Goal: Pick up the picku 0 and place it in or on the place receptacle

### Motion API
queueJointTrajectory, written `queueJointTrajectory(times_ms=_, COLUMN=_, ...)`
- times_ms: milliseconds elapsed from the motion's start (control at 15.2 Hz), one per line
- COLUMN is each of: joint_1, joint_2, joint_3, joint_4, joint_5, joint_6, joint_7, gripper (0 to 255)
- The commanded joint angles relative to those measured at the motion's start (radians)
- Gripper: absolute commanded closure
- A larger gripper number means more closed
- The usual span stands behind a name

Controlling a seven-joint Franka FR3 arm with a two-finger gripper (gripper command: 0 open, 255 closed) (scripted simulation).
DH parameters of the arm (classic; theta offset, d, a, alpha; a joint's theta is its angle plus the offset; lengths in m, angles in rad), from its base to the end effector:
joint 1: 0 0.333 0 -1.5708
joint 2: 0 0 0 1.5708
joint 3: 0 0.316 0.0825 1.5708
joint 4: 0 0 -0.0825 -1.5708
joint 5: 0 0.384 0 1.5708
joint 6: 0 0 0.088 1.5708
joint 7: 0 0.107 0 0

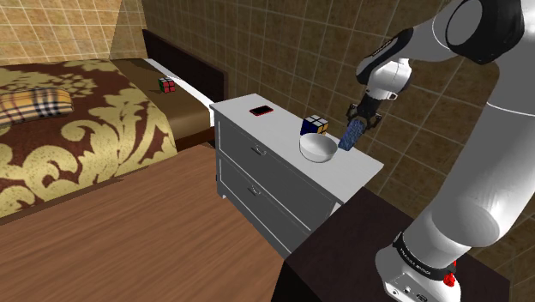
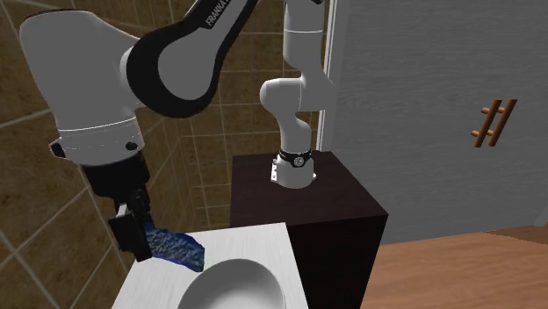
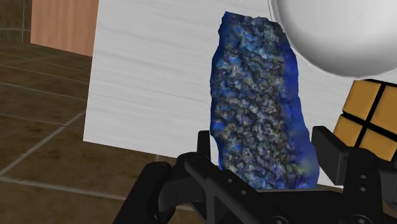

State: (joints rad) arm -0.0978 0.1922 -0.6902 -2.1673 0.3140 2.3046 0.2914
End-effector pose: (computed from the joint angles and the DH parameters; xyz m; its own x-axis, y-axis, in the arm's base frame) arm 0.3981 -0.3853 0.3254 0.2865 -0.9572 -0.0413 -0.9542 -0.2812 -0.1020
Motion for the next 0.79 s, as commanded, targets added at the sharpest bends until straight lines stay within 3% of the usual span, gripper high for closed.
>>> queueJointTrajectory(times_ms=0, joint_1=0.027, joint_2=-0.010, joint_3=0.011, joint_4=-0.003, joint_5=-0.010, joint_6=0.002, joint_7=0.045, gripper=255)
queueJointTrajectory(times_ms=594, joint_1=0.158, joint_2=-0.001, joint_3=0.090, joint_4=0.029, joint_5=-0.025, joint_6=0.011, joint_7=0.266, gripper=255)
queueJointTrajectory(times_ms=726, joint_1=0.154, joint_2=0.019, joint_3=0.095, joint_4=0.022, joint_5=-0.005, joint_6=0.032, joint_7=0.251, gripper=255)
